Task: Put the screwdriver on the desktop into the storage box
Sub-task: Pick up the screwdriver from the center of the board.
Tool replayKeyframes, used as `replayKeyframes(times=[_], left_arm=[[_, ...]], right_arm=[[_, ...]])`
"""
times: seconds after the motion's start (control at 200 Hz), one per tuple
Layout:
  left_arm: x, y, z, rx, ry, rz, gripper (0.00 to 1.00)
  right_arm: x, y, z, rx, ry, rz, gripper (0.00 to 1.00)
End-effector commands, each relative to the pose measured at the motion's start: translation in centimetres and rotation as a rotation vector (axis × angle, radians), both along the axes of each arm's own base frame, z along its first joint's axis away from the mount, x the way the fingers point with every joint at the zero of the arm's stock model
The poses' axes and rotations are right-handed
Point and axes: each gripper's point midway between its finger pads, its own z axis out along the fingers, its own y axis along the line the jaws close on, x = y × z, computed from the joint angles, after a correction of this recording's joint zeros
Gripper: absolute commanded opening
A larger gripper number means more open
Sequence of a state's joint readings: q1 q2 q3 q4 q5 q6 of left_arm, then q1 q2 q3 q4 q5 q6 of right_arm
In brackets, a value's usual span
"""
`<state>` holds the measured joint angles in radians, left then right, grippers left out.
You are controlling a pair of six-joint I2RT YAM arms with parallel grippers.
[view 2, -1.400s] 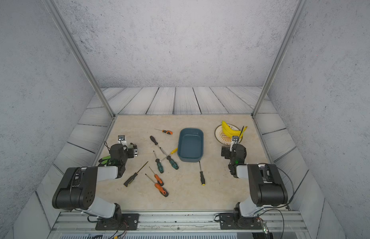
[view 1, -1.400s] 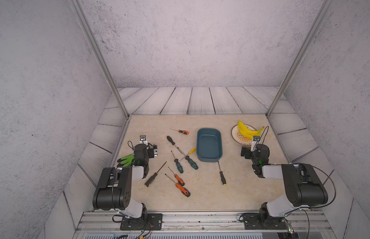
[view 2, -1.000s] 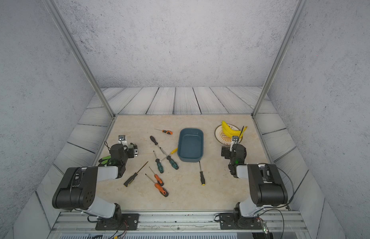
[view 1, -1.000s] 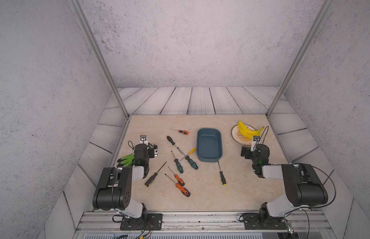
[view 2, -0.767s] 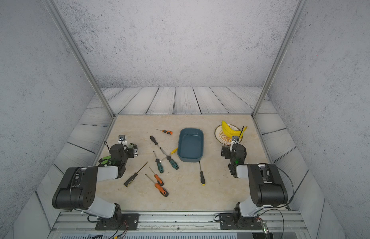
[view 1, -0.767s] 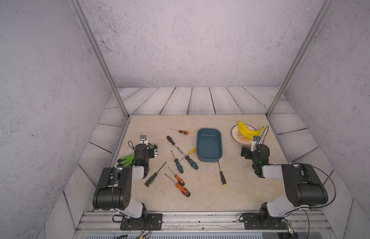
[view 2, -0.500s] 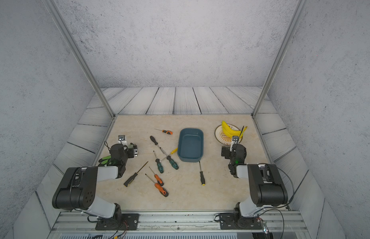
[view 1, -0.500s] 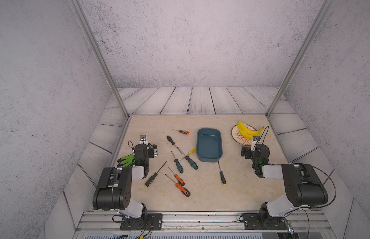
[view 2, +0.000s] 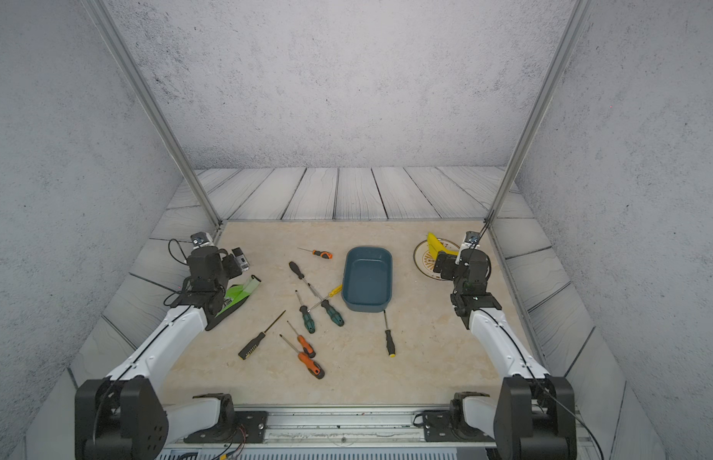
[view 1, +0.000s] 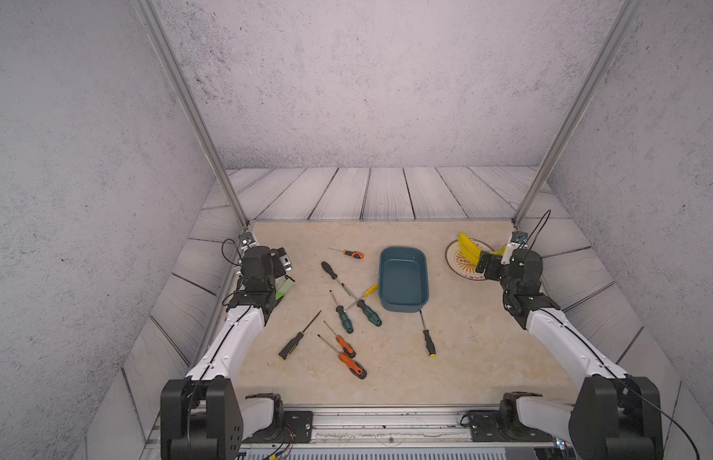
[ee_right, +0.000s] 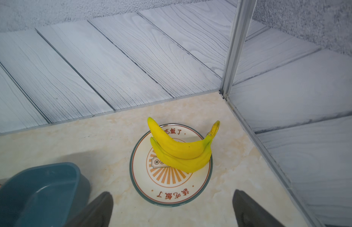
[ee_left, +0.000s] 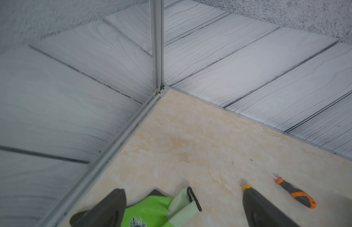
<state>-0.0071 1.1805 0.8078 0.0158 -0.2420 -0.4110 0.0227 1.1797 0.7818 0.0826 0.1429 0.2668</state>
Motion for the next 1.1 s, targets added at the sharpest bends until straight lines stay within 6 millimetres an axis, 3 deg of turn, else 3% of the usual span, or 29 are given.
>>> replayKeyframes(times=[0.0,0.065,0.155,0.205,0.31,0.43,0.585,0.721,0.896,1.096], left_arm=[[-2.4,-0.7,-0.4,-0.251,0.032,0.046,0.99],[-3.0,-2.2,0.7,-0.314,0.012,-0.031,0.99],[-4.4,-4.6,2.4,-0.37,-0.01,-0.165,1.0],[-5.2,-6.1,3.3,-0.386,-0.031,-0.254,0.93],[-7.6,-8.1,3.7,-0.455,0.0,-0.342,0.9],[-10.3,-9.7,2.1,-0.517,0.112,-0.399,0.89],[-12.7,-11.7,-0.4,-0.6,0.23,-0.449,0.87],[-14.9,-13.8,-1.0,-0.6,0.309,-0.528,0.84],[-17.6,-16.5,-1.5,-0.57,0.38,-0.641,0.84],[-19.7,-18.4,-4.5,-0.585,0.473,-0.683,0.85]], right_arm=[[-3.7,-1.5,-0.6,0.285,0.14,-0.247,0.99],[-5.4,-1.4,-1.3,0.379,0.223,-0.307,0.99],[-5.8,1.5,-1.4,0.466,0.3,-0.161,0.99],[-6.2,3.3,-1.4,0.505,0.329,-0.065,0.99],[-7.8,6.3,-1.7,0.586,0.396,0.086,0.88],[-9.8,8.4,-2.6,0.643,0.479,0.183,0.79],[-12.3,9.6,-3.5,0.623,0.557,0.239,0.78],[-14.5,10.9,-4.1,0.604,0.629,0.301,0.76],[-17.2,12.4,-6.5,0.538,0.725,0.343,0.73],[-19.0,14.0,-10.2,0.385,0.826,0.357,0.7]])
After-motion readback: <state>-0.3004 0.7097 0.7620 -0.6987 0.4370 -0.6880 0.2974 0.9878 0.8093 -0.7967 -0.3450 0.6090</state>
